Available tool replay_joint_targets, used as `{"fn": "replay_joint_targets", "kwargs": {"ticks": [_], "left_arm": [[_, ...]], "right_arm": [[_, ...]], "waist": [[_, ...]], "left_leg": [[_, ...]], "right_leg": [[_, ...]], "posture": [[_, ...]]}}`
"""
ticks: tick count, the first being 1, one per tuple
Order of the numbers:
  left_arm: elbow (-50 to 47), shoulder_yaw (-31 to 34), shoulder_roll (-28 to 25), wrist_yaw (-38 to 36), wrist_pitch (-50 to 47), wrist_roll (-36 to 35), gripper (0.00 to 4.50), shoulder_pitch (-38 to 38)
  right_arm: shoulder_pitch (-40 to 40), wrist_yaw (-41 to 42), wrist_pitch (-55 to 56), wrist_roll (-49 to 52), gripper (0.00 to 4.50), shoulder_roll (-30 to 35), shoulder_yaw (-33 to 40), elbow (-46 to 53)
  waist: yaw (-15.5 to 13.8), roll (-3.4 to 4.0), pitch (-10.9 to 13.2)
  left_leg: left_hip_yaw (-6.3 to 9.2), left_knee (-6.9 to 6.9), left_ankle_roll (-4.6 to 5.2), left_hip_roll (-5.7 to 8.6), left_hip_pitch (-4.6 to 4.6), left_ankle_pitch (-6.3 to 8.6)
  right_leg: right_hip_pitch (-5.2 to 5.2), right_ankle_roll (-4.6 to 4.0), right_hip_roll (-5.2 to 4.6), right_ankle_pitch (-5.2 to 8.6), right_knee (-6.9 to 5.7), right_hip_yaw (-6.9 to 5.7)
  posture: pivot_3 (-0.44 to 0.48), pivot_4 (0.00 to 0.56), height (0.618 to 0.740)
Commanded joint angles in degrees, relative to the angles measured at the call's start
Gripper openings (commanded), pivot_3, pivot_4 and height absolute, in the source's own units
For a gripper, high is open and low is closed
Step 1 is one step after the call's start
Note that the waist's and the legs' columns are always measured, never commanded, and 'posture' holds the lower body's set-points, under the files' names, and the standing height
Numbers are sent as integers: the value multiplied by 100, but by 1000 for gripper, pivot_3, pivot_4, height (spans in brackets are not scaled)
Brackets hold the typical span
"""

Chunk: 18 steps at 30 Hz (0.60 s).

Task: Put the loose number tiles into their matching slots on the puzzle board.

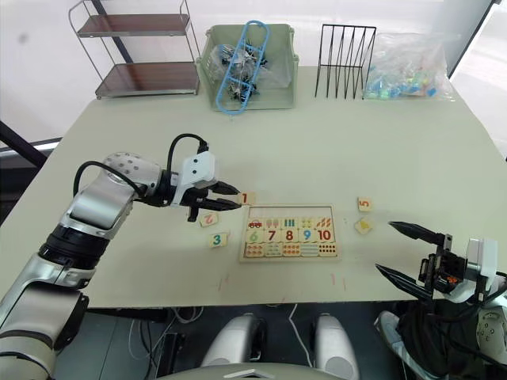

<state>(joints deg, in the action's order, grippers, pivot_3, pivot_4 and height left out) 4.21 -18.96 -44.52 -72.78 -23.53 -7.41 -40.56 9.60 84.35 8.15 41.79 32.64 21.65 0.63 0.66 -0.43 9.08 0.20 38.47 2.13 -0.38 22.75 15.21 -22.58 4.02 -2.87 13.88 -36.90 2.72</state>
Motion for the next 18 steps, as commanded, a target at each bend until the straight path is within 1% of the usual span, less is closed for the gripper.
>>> {"fn": "replay_joint_targets", "kwargs": {"ticks": [1, 4, 11, 15, 18], "left_arm": [[65, -157, 83, -23, -159, 245, 907, -260], [139, -401, 151, -75, -352, 476, 907, -433], [219, -700, 298, -173, -1008, 737, 907, -772], [-57, -911, 278, -176, -1335, 968, 907, -874], [-294, -962, 282, -263, -1536, 949, 907, -870]], "right_arm": [[-20, -41, 134, 47, 4500, -17, 115, 153], [-51, -86, 177, 32, 4500, -51, 97, 150], [-62, -141, 199, 8, 4500, -94, 47, 177], [-76, -208, 179, -8, 4500, -108, 0, 255], [-87, -267, 151, -13, 4500, -107, -37, 318]], "waist": [[0, -1, 0], [-2, -2, 1], [-4, -3, 2], [0, -3, 2], [-2, -3, 2]], "left_leg": [[2, 0, 0, 0, 0, 0], [3, 0, 0, -1, 1, 0], [4, 3, 0, 0, 1, 0], [6, 3, 0, 0, 2, 0], [7, 3, 0, 0, 2, 0]], "right_leg": [[0, 0, 0, 0, -1, -1], [0, 0, 0, 0, -2, -1], [0, 0, 1, 0, -6, -1], [0, 0, 2, 1, -7, -1], [0, 0, 2, 1, -8, -1]], "posture": [[0, 150, 740], [0, 150, 740], [0, 150, 740], [0, 150, 740], [0, 150, 740]]}}
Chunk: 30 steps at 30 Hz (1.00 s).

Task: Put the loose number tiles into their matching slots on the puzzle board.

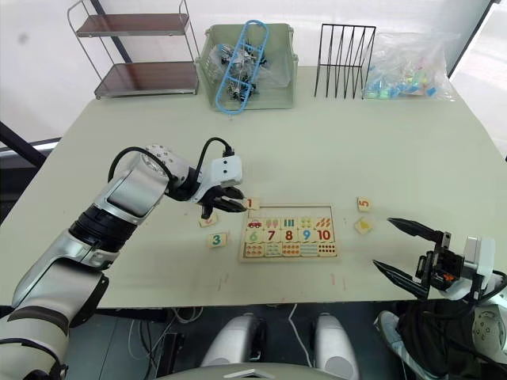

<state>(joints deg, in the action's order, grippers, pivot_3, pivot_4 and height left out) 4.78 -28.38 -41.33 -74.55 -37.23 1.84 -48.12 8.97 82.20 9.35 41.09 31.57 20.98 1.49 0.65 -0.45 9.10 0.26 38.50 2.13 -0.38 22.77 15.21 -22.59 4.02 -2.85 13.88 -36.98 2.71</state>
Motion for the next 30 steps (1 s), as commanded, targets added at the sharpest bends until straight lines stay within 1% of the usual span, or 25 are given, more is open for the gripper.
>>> {"fn": "replay_joint_targets", "kwargs": {"ticks": [1, 8, 19, 30], "left_arm": [[-420, -35, -40, -106, -245, 23, 907, -108], [-466, -167, -183, -74, -271, 220, 907, -71], [-356, -366, 55, -54, -478, 394, 907, -267], [-427, -440, 110, -105, -533, 465, 907, -305]], "right_arm": [[-22, -64, 25, 57, 4500, 2, 23, 248], [-26, -115, -26, 56, 4500, 26, 5, 306], [12, -165, -44, 57, 4500, 39, 27, 368], [78, -221, -39, 64, 4500, 22, 16, 431]], "waist": [[-1, 0, 0], [3, 0, 0], [-6, -1, 0], [-1, -1, 0]], "left_leg": [[0, 0, 0, 0, 0, 0], [1, 0, 0, -1, -1, 0], [1, 2, 0, 0, 0, 0], [1, 3, 0, 0, 0, 0]], "right_leg": [[0, 0, 0, 0, 0, 0], [0, -1, 0, 0, -3, 0], [0, 0, 0, 0, -3, 0], [0, 0, 0, 0, -5, 0]], "posture": [[0, 150, 740], [0, 150, 740], [0, 150, 740], [0, 150, 740]]}}
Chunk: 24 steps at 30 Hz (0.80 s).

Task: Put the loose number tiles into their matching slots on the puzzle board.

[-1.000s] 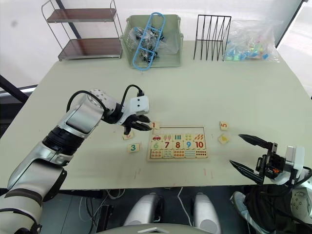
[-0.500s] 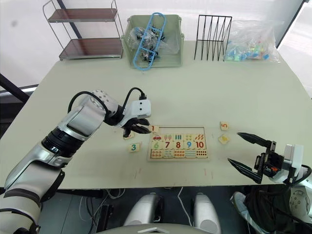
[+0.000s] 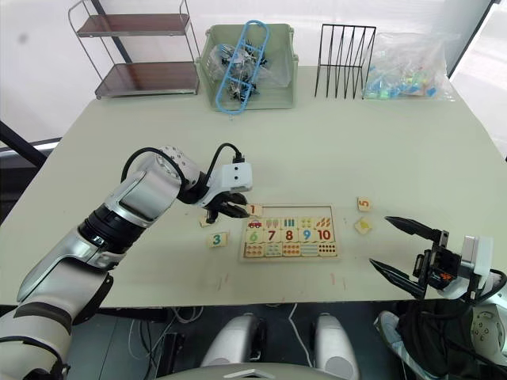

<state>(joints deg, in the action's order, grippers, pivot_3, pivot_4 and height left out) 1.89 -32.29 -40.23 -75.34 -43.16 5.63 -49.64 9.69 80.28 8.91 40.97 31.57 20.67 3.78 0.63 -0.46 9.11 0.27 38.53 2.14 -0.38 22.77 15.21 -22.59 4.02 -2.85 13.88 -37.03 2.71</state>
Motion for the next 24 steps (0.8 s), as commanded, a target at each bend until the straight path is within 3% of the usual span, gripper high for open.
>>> {"fn": "replay_joint_targets", "kwargs": {"ticks": [1, 24], "left_arm": [[-137, -54, 3, -22, 70, 89, 907, -151], [-51, -131, 67, -35, 96, 105, 907, -93]], "right_arm": [[5, -33, 4, 77, 4500, 21, 44, 203], [13, -39, 29, 66, 4500, 14, 26, 179]], "waist": [[-1, 0, 0], [-1, 0, 0]], "left_leg": [[0, 0, 0, 0, 0, 0], [0, 2, 0, 0, 0, 0]], "right_leg": [[0, 0, 0, 0, 0, 0], [0, 0, 0, 0, -3, 0]], "posture": [[0, 150, 740], [0, 150, 740]]}}
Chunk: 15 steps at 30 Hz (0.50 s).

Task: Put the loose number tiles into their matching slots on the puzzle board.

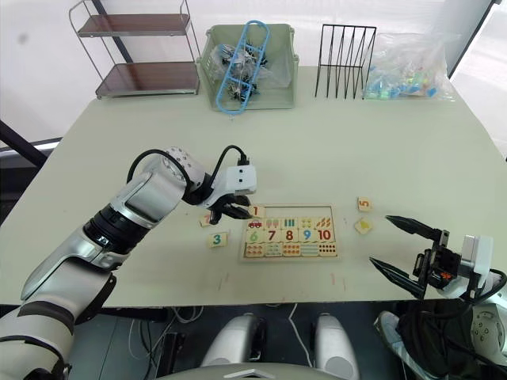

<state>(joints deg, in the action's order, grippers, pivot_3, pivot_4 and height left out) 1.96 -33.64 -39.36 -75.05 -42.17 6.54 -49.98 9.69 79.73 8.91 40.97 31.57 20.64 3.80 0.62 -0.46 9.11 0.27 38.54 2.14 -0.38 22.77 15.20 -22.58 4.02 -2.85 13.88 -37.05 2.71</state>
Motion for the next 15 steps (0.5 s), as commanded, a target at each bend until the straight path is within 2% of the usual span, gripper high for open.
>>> {"fn": "replay_joint_targets", "kwargs": {"ticks": [1, 3, 5, 8, 9, 15], "left_arm": [[-59, 10, -14, -63, -16, 9, 907, -60], [-57, 11, -12, -67, -36, 6, 1919, -68], [-55, 13, -9, -78, -74, -4, 2702, -79], [-53, 21, -5, -120, -141, -36, 4112, -96], [-47, 33, 3, -108, -144, -32, 4378, -101], [35, 117, -17, -156, -112, -70, 4378, -202]], "right_arm": [[12, 20, 34, 67, 4500, 12, 31, 171], [7, 30, 45, 65, 4500, 10, 35, 149], [-8, 57, 67, 62, 4500, 7, 40, 99], [-24, 99, 100, 57, 4500, 1, 53, 28], [-26, 114, 110, 54, 4500, -1, 56, 9], [-16, 131, 127, 50, 4500, -9, 70, -8]], "waist": [[0, 0, 0], [0, 0, 0], [0, 0, 0], [1, 0, 0], [1, 0, 0], [0, 0, 0]], "left_leg": [[0, 0, 0, 0, 0, 0], [0, 0, 0, 0, 0, 0], [0, 0, 0, 0, 0, 0], [0, 1, 0, 0, 0, 0], [0, 1, 0, 0, 0, 0], [0, 1, 0, 0, 0, 0]], "right_leg": [[0, 0, 0, 0, 0, 0], [0, 0, 0, 0, 0, 0], [0, 0, 0, 0, 0, 0], [0, 0, 0, 0, 0, 0], [0, 0, 0, 0, -1, 0], [0, 0, 0, 0, -1, 0]], "posture": [[0, 150, 740], [0, 150, 740], [0, 150, 740], [0, 150, 740], [0, 150, 740], [0, 150, 740]]}}
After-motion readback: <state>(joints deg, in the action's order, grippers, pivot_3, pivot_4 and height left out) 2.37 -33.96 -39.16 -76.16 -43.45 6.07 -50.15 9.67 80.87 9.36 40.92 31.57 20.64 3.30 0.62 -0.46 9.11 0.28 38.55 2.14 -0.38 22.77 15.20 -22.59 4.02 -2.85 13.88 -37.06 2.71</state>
